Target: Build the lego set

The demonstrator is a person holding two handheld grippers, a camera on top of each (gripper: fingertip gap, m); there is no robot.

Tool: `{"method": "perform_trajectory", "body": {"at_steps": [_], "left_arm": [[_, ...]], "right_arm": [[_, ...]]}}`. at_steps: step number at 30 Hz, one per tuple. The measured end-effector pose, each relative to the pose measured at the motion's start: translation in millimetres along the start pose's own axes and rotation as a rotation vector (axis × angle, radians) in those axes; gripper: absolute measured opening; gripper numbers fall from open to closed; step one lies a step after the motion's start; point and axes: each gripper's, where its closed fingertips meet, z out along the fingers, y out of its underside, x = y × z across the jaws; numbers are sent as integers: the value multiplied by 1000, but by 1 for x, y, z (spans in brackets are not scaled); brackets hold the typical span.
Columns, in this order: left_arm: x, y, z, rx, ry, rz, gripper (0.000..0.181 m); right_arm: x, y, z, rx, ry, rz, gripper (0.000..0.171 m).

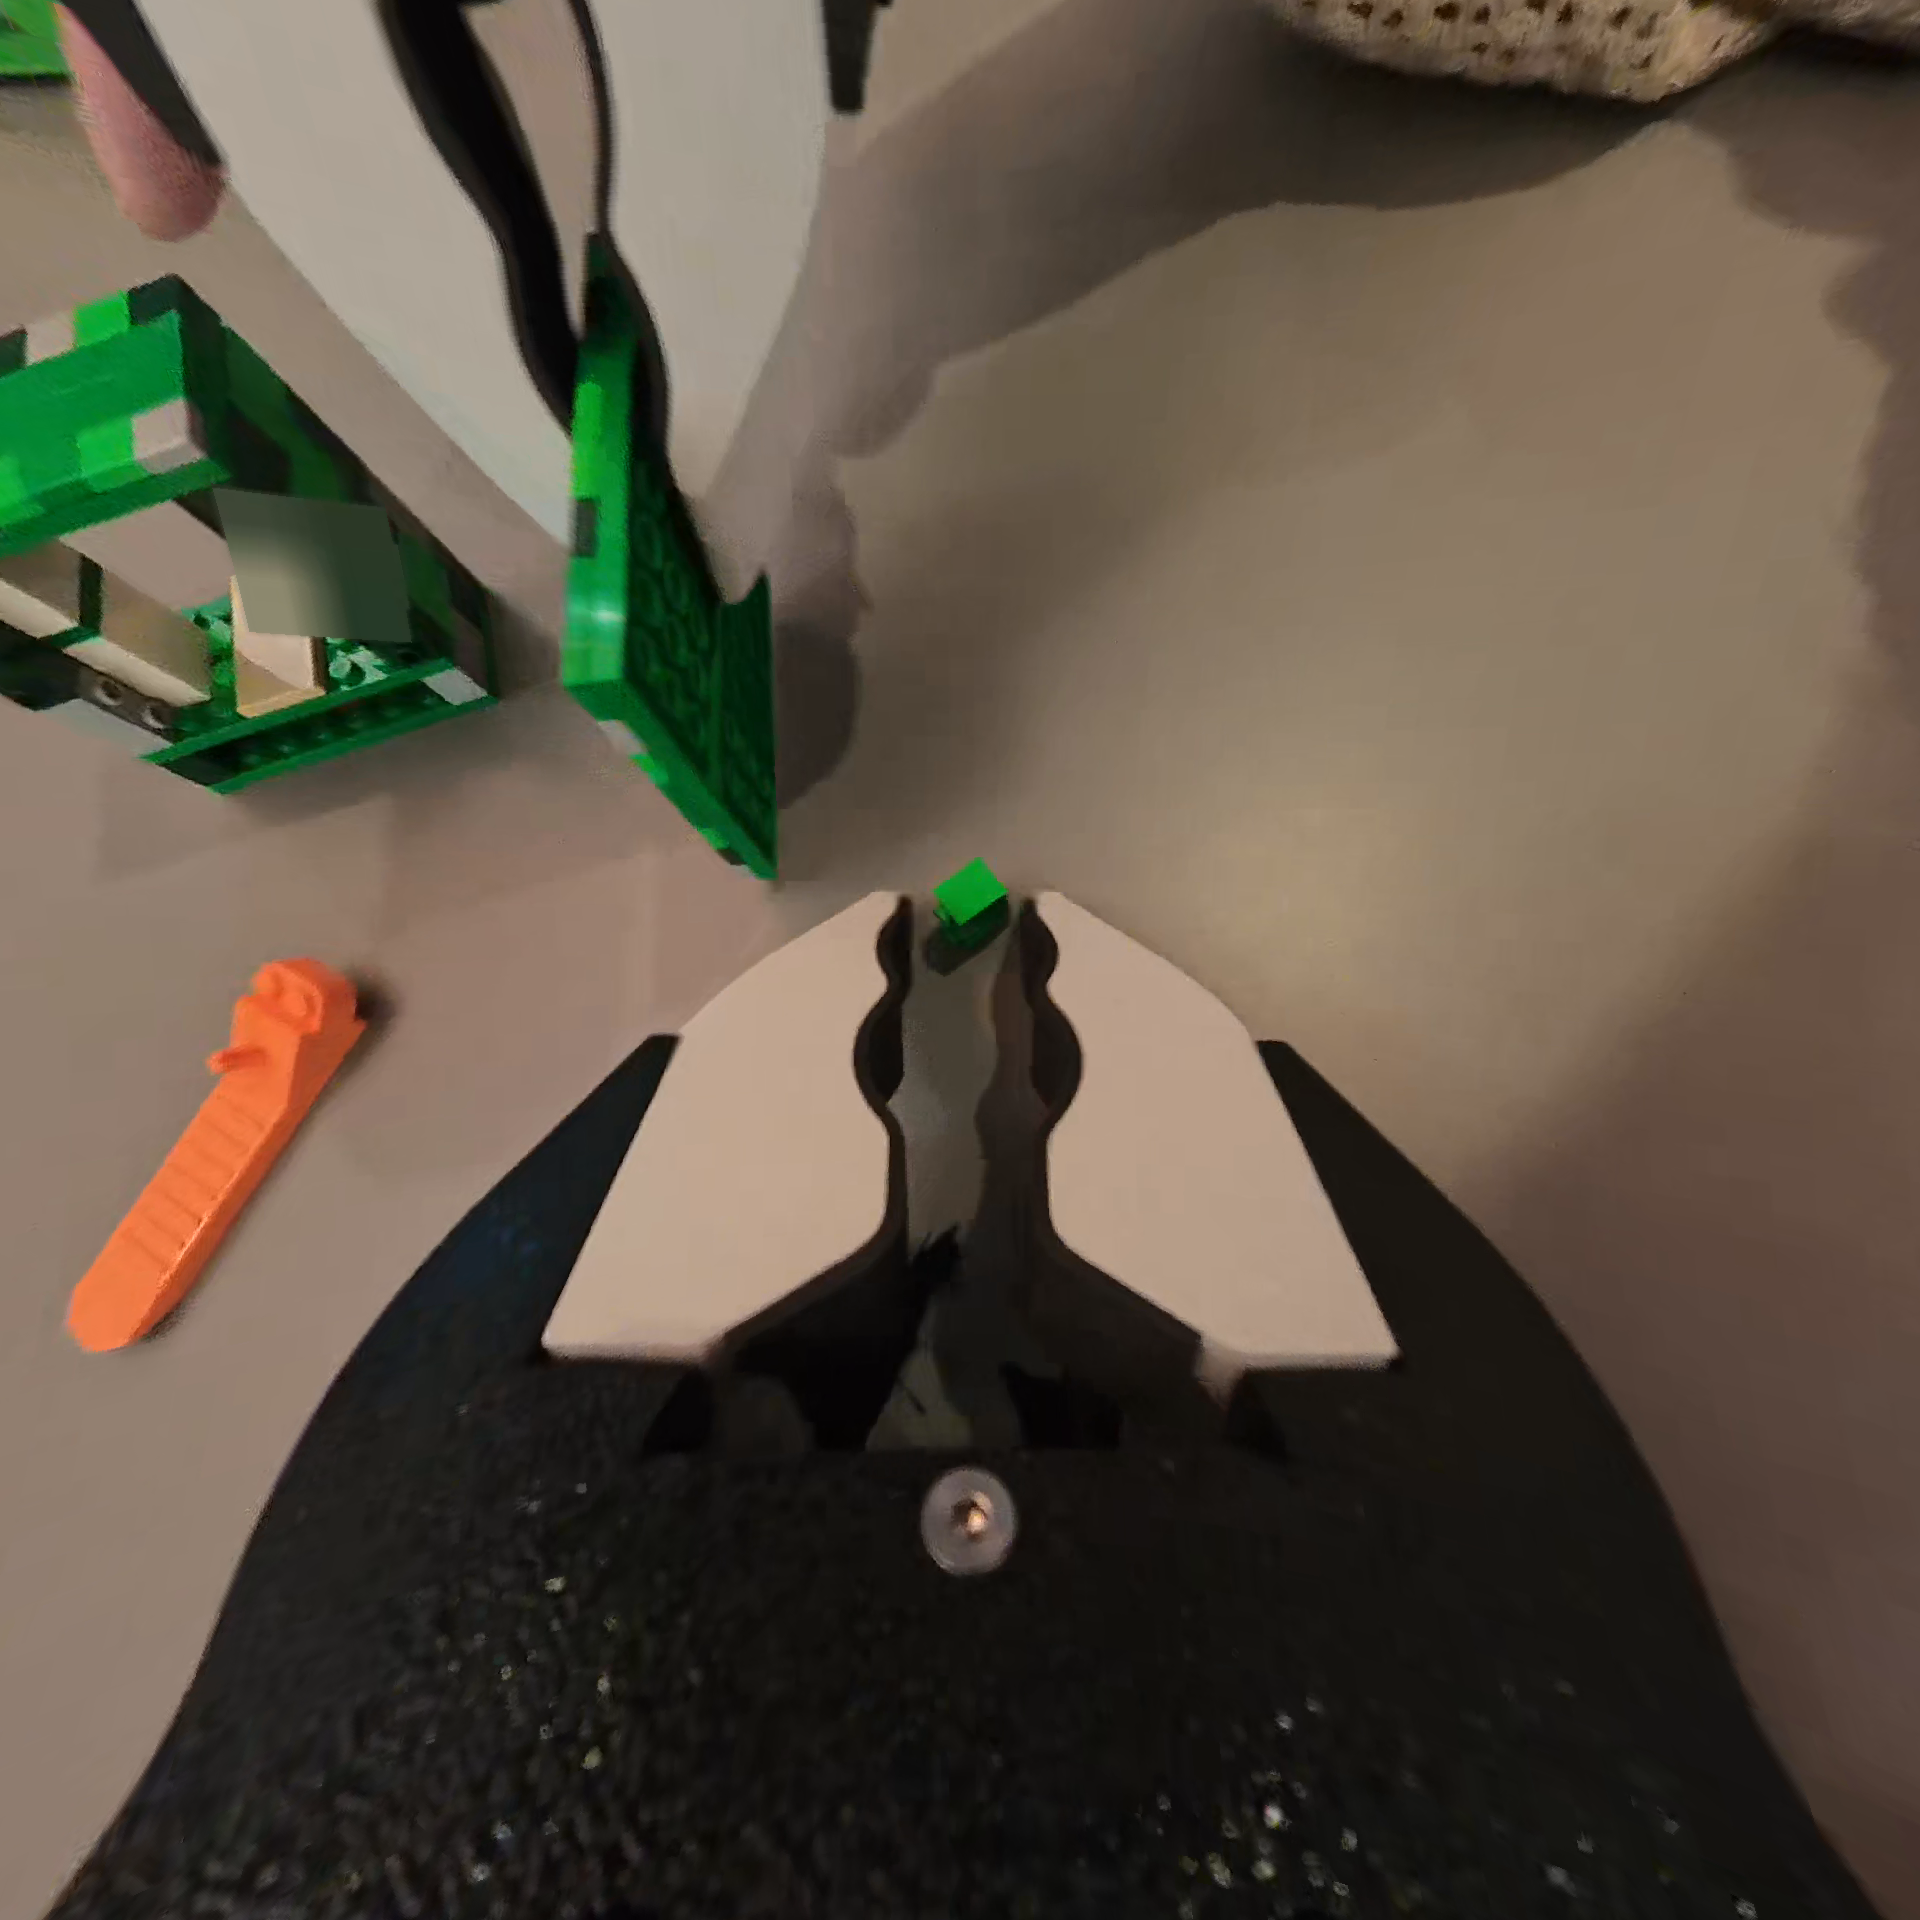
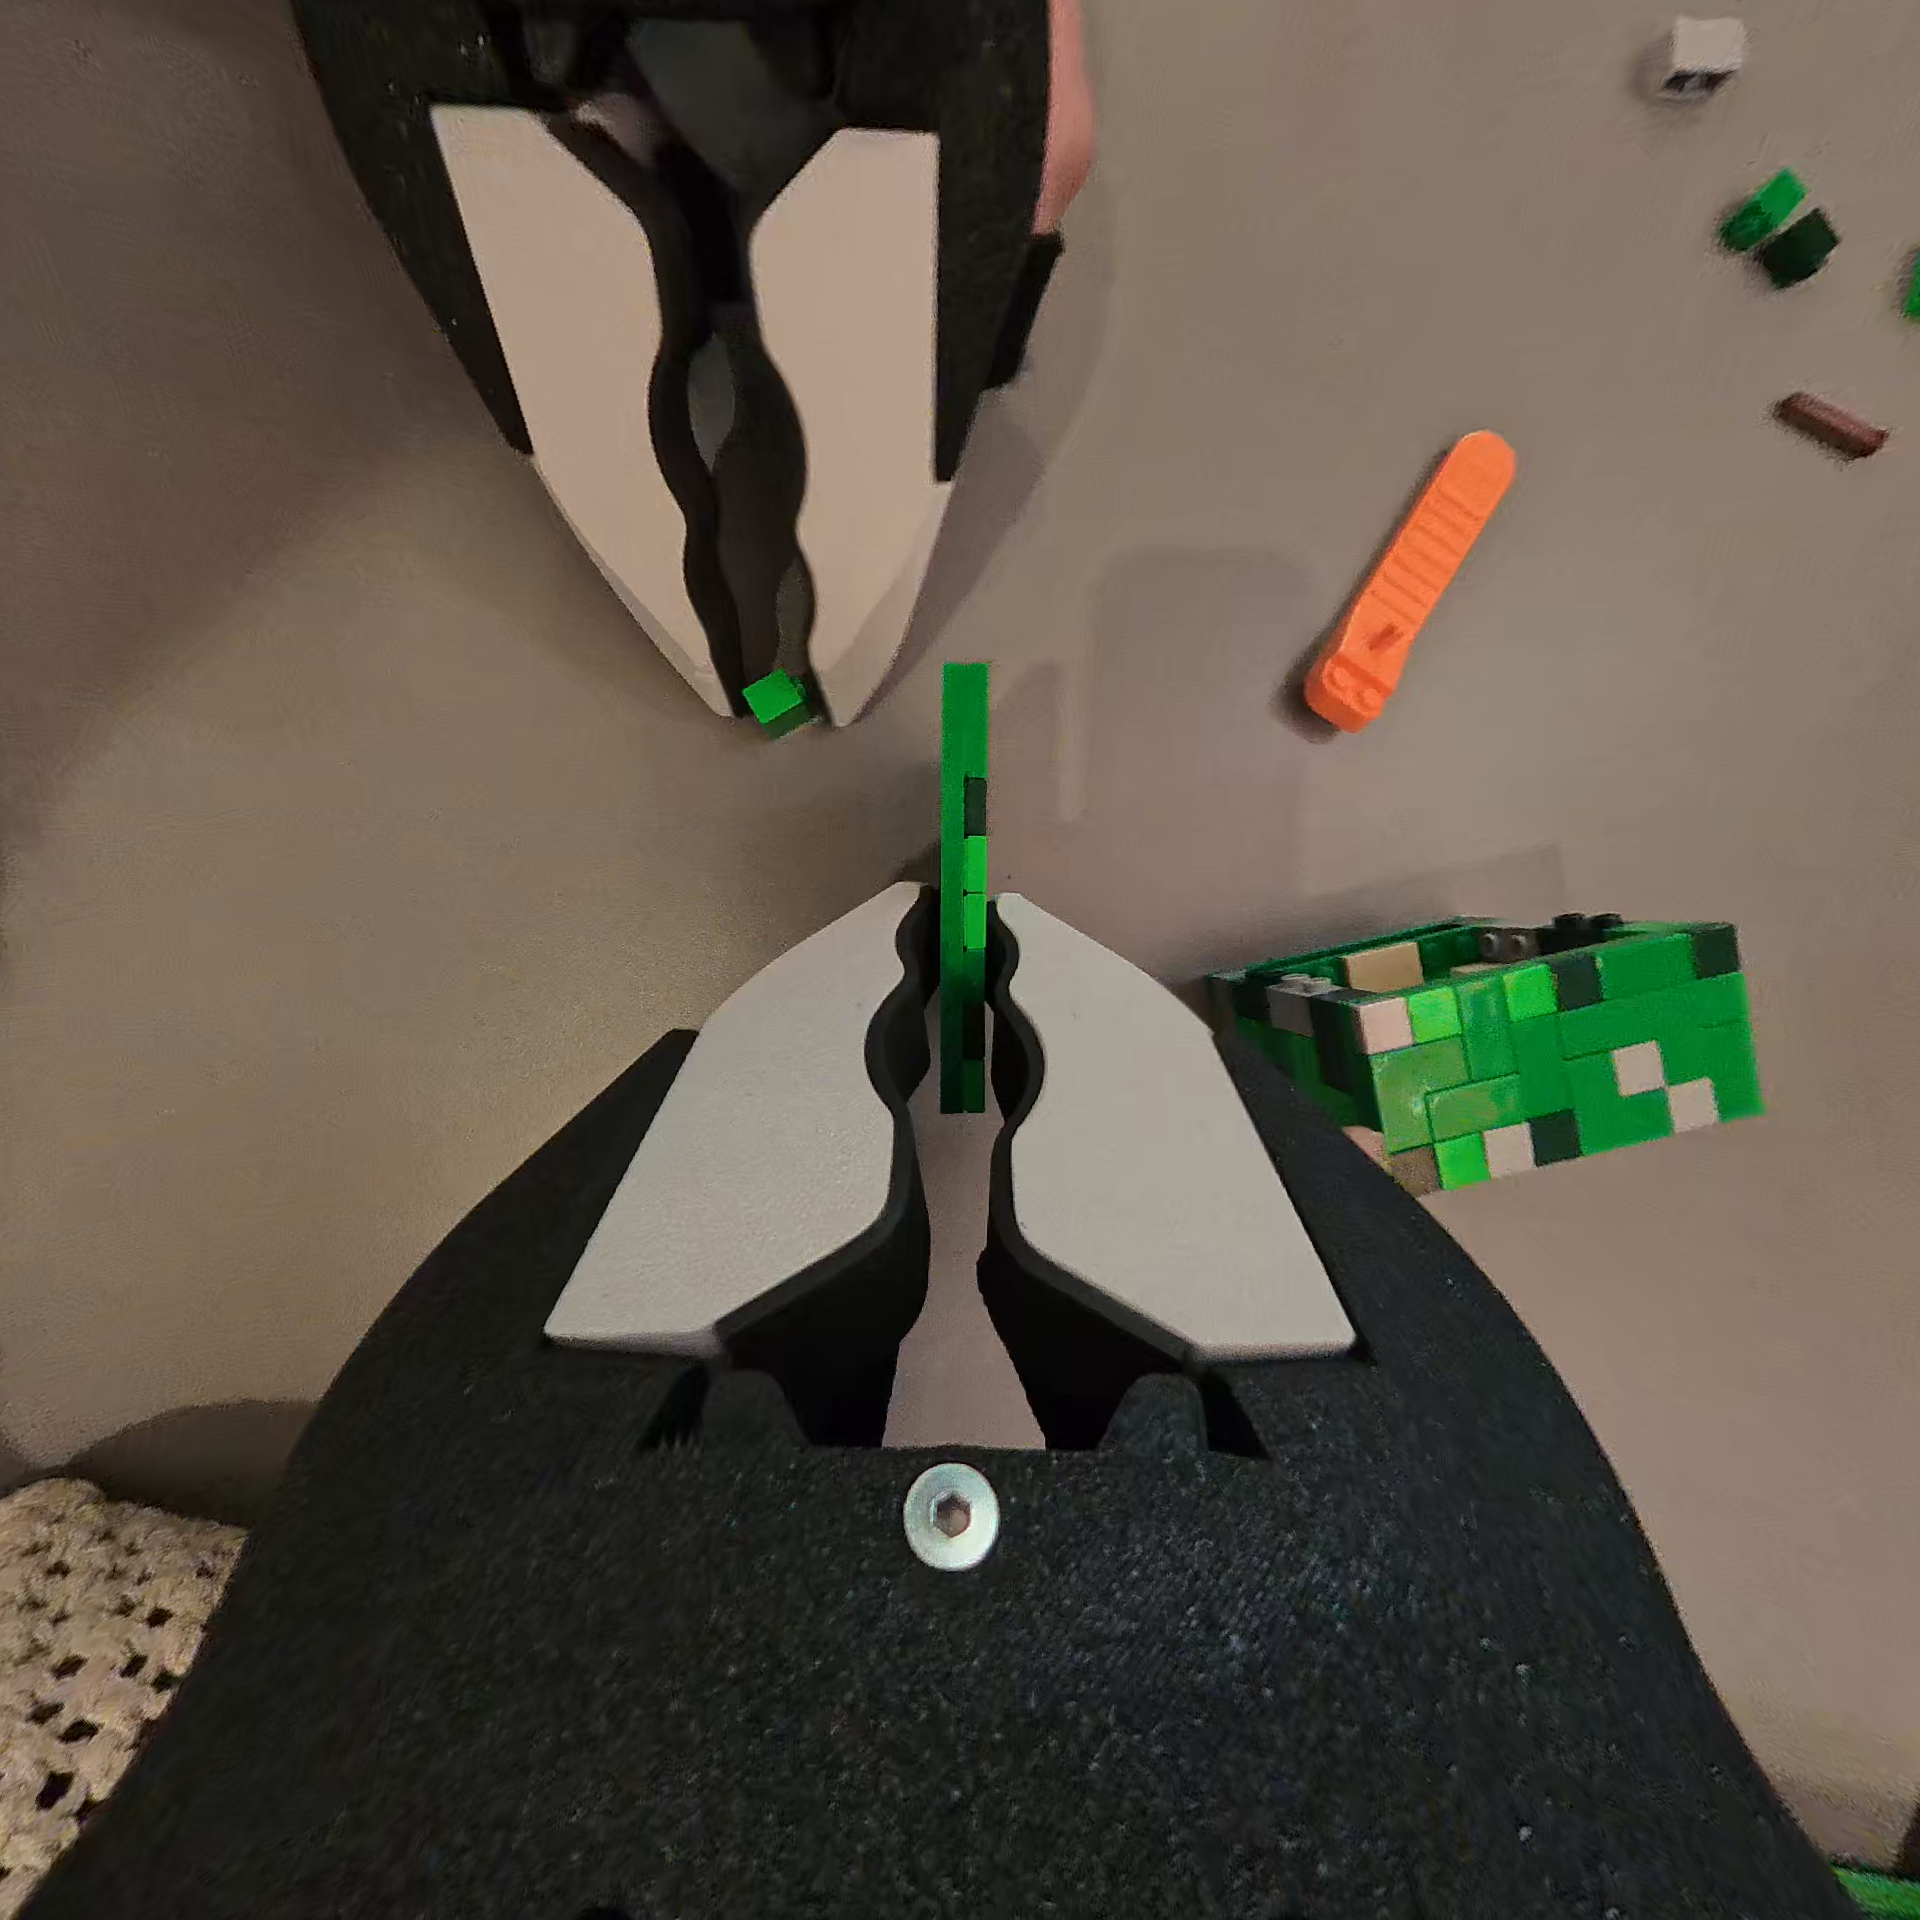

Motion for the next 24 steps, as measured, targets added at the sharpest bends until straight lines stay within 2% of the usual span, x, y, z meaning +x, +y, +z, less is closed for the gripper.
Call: {"method": "perform_trajectory", "body": {"at_steps": [5, 11, 15, 24], "left_arm": [[-4, 1, -1, 0, -21, -42, 40], [-7, 3, -2, 5, -165, -190, 56], [-10, 1, -2, -2, -259, -223, 54], [-14, 3, -2, -9, -281, -264, 40]], "right_arm": [[-5, 2, 5, -7, -52, 6, 6], [-9, -5, 10, 17, -108, -67, 6], [-12, -12, 13, 28, -161, -141, 6], [-15, -19, 18, 17, -228, -276, 6]]}}
